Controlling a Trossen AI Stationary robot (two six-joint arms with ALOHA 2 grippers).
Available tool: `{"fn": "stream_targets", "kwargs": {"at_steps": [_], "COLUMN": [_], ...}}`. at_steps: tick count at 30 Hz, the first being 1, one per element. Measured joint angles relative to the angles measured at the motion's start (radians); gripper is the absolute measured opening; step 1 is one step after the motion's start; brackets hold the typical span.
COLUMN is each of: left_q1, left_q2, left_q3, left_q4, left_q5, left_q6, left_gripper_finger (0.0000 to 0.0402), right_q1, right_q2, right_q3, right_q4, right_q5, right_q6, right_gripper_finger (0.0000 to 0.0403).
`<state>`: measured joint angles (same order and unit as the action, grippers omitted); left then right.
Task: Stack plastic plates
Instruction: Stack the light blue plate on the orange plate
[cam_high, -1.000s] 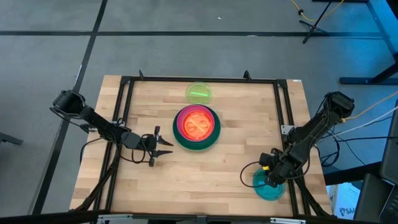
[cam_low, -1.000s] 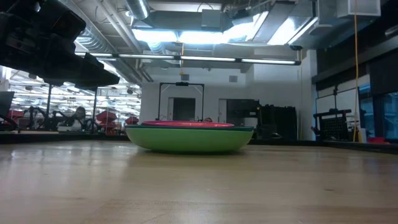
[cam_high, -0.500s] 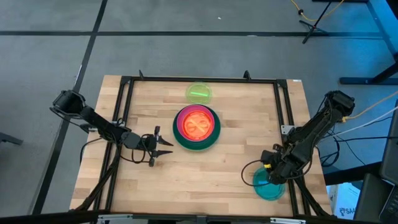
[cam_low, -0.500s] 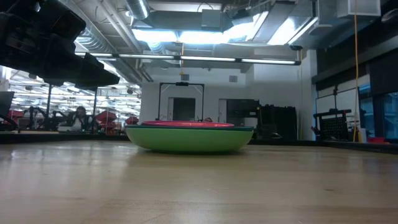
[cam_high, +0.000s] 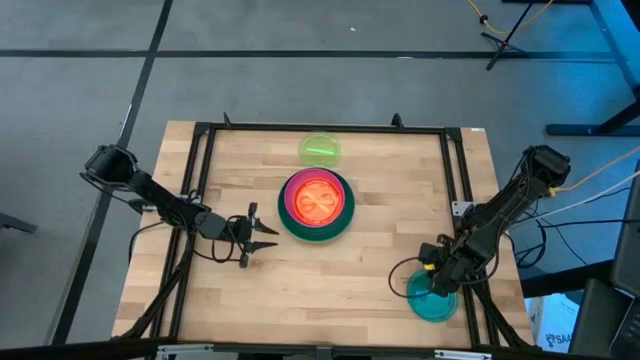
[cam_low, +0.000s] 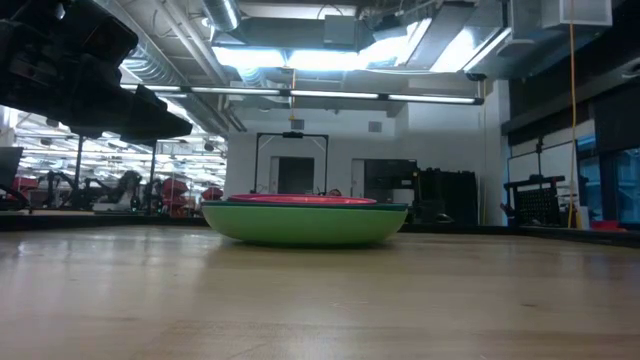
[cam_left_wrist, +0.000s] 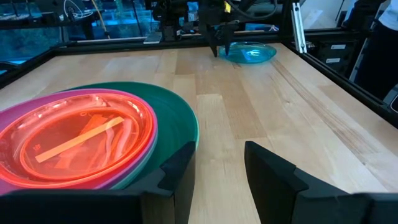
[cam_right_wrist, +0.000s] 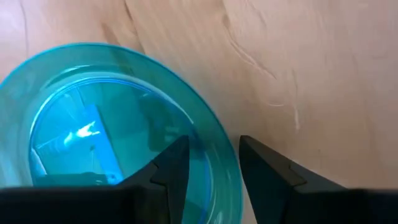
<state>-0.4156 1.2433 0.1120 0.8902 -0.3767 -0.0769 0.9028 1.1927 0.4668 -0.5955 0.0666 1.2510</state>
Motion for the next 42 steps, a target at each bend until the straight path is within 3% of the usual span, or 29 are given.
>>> {"fn": "stream_targets", "kwargs": {"at_steps": [6, 17, 24, 29, 42], "left_q1": [0.0, 0.0, 0.0, 0.0, 0.0], "left_q2": [0.0, 0.0, 0.0, 0.0, 0.0], "left_q3": [0.0, 0.0, 0.0, 0.0, 0.0], "left_q4": [0.0, 0.0, 0.0, 0.0, 0.0], "left_q5": [0.0, 0.0, 0.0, 0.0, 0.0], "left_q6": [0.0, 0.0, 0.0, 0.0, 0.0], "left_gripper_finger": [0.0131, 0.0131, 0.0131, 0.0131, 0.0131], "right_q1": [0.0, 0.0, -0.015, -0.13, -0.468], "right_q2": [-0.001, 0.0, -0.024, -0.062, -0.065], "right_q3": [-0.003, -0.005, -0.005, -0.005, -0.005], "right_q4": [0.01, 0.039, 0.148, 0.245, 0.575], "right_q5": [0.001, 0.032, 0.16, 0.206, 0.256], "right_q6": [0.0, 0.159, 0.163, 0.117, -0.237], "right_gripper_finger": [0.0127, 0.0007, 0.0006, 0.0003, 0.0005]}}
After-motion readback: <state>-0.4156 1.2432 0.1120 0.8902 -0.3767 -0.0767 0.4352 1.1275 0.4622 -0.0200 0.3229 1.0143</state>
